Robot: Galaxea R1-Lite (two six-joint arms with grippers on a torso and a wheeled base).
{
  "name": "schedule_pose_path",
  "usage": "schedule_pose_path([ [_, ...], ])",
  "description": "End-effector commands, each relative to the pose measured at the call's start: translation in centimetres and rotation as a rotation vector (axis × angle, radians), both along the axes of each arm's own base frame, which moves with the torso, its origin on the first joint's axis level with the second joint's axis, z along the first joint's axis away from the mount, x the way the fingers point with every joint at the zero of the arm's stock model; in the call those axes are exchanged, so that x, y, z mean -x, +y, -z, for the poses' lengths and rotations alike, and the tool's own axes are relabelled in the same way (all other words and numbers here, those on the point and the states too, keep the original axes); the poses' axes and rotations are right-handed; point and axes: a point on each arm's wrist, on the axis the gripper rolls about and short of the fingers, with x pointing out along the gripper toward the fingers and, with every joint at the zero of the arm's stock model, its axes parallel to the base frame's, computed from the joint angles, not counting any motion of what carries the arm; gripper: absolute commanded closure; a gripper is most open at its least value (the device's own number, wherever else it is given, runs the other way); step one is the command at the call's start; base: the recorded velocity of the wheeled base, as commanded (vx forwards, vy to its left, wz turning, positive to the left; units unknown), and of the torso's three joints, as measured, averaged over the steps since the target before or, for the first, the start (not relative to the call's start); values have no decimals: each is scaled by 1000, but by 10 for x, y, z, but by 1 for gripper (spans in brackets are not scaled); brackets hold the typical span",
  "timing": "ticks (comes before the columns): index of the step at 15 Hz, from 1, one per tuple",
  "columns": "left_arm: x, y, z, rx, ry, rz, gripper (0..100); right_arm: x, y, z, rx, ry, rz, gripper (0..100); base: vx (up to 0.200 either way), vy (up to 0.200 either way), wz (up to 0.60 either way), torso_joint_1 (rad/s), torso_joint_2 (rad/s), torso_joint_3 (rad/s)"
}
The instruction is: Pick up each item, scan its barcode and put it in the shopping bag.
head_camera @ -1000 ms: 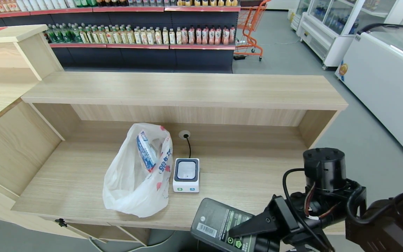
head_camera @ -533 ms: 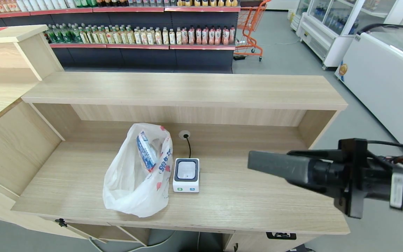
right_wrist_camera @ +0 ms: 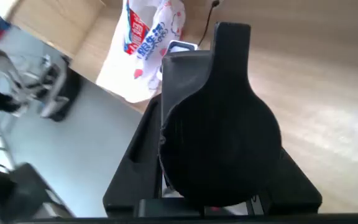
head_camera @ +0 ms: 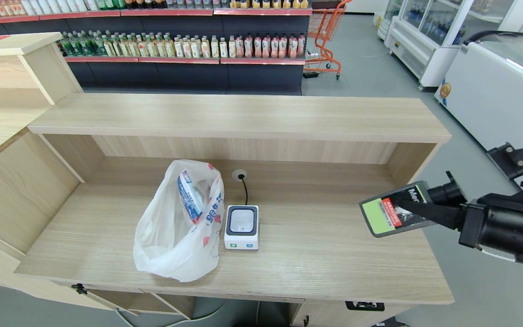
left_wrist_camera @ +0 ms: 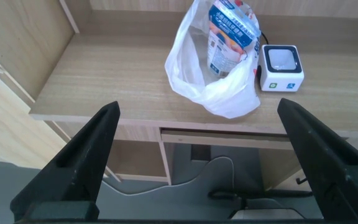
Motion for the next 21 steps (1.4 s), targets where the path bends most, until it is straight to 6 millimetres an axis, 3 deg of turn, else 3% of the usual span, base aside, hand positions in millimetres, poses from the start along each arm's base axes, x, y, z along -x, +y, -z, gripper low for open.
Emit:
schedule_pose_path([
  [1, 0, 0, 0, 0, -1, 0, 0, -27, 10, 8, -51, 105, -6, 100, 0, 0, 0, 0, 0, 0],
  [6, 0, 0, 0, 0, -1, 0, 0, -37, 14, 26, -50, 188, -15, 100, 0, 0, 0, 0, 0, 0],
  [13, 0, 0, 0, 0, -1, 0, 0, -38, 25, 15, -118, 214, -39, 100, 0, 0, 0, 0, 0, 0],
  [21, 0, 0, 0, -4, -1, 1, 0, -46, 26, 28, -101, 254, -26, 100, 0, 200, 0, 5, 5, 2],
])
